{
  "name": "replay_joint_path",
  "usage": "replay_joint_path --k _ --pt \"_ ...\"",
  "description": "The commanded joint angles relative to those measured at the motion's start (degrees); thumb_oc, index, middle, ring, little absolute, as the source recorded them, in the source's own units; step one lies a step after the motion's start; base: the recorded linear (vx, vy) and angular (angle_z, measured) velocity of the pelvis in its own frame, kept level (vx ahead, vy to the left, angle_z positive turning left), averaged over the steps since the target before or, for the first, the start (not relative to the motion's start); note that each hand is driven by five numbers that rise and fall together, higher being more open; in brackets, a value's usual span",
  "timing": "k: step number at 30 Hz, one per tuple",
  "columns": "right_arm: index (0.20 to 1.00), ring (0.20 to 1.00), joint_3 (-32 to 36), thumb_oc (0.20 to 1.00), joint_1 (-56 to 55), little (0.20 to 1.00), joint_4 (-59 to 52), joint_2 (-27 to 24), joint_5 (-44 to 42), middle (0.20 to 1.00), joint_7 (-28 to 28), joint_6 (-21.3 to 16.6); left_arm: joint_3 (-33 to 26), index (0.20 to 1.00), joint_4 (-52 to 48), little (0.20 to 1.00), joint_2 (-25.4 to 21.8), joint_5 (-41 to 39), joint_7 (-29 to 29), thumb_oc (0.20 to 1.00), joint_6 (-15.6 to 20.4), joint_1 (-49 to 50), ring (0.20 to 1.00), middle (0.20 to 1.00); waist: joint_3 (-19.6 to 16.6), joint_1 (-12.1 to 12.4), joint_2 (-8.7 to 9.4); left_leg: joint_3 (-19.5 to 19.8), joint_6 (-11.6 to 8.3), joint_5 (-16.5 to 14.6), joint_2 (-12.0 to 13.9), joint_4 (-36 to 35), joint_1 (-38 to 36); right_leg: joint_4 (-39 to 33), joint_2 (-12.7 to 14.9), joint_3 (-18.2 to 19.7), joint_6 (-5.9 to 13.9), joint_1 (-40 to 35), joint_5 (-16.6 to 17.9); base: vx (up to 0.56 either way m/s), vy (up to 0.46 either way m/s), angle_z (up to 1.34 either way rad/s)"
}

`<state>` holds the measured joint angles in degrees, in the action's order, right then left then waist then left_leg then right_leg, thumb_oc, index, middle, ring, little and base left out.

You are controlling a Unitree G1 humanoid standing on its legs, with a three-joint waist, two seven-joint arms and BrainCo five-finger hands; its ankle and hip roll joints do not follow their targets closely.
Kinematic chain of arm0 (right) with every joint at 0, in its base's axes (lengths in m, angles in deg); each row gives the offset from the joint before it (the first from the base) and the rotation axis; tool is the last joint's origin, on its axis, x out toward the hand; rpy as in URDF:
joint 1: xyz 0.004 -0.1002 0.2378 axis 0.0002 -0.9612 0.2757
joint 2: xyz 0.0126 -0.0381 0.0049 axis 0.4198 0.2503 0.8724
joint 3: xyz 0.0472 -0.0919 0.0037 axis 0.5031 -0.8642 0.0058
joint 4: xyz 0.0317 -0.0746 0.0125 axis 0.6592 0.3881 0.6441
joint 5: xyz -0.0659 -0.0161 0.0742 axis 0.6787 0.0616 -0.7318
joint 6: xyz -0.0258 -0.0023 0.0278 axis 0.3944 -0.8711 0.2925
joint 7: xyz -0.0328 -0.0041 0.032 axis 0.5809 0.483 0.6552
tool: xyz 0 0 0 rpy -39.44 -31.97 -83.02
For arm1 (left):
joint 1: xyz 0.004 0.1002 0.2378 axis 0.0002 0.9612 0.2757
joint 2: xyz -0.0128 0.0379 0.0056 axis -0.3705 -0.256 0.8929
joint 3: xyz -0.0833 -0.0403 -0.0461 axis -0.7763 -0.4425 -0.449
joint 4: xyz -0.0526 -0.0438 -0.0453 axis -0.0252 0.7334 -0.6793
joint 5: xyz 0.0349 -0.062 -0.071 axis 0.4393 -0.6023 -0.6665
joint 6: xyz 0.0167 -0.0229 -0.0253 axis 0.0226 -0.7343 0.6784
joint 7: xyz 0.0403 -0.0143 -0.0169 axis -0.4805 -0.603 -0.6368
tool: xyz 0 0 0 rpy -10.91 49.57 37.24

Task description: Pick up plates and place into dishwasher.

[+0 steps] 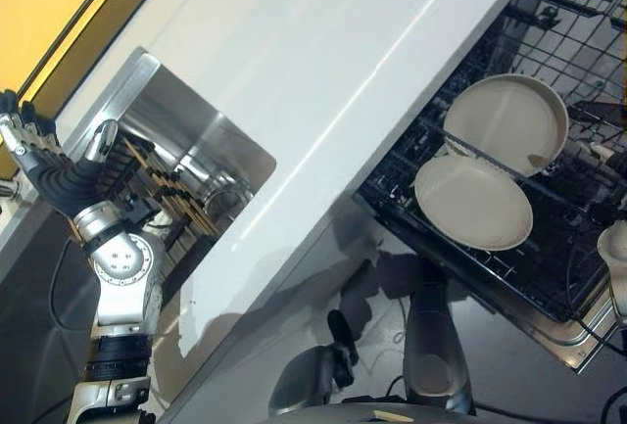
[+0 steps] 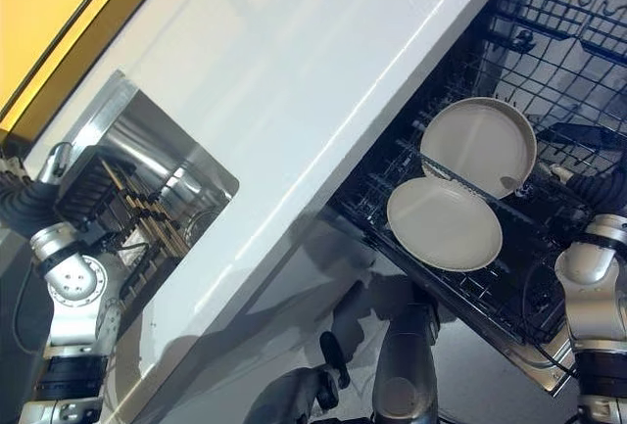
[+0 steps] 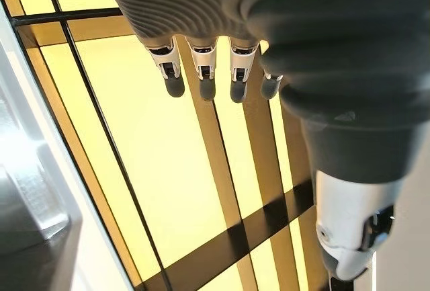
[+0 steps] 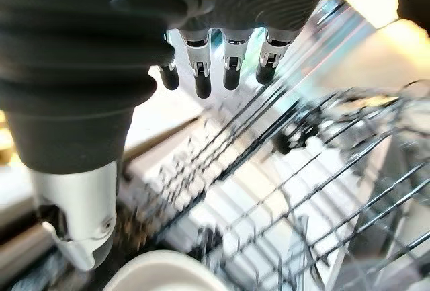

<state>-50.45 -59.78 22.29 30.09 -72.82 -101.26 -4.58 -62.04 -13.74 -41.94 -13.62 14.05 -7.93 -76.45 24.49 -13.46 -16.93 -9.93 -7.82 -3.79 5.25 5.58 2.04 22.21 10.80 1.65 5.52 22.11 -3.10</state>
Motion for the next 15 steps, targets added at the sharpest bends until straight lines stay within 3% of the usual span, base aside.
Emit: replay_joint_path --k 1,10,15 --pt "1.0 1.0 1.84 1.0 -4.18 1.0 -4.75 1.86 -4.37 1.0 -2.53 -3.49 -2.55 1.0 2.75 1.0 0.97 -2.16 0.81 1.0 4.23 2.97 1.0 1.0 -6.37 -2.91 1.71 0.41 0.61 0.58 2.35 5.46 4.7 -3.76 3.06 3.95 1.23 -5.46 -3.83 0.06 0.166 -0.15" --pt "1.0 1.0 -0.08 1.0 -4.36 1.0 -1.68 5.69 -10.68 1.0 -6.02 -5.13 -0.44 1.0 2.89 1.0 3.21 -2.38 -1.07 1.0 3.77 2.79 1.0 1.0 -4.03 -5.0 -0.3 -1.99 1.44 -2.24 0.75 10.32 5.44 -0.03 5.33 6.33 1.6 -2.5 -4.06 0.01 0.14 -0.13" --pt "1.0 1.0 -0.03 1.0 -3.23 1.0 -0.29 6.18 -11.97 1.0 -12.09 -7.12 0.76 1.0 3.94 1.0 3.23 -3.14 -1.94 1.0 4.19 2.12 1.0 1.0 -2.8 -5.81 -1.09 -2.69 1.73 -3.3 0.46 12.21 6.28 1.78 6.14 7.36 1.81 -0.79 -4.34 -0.03 0.07 -0.1"
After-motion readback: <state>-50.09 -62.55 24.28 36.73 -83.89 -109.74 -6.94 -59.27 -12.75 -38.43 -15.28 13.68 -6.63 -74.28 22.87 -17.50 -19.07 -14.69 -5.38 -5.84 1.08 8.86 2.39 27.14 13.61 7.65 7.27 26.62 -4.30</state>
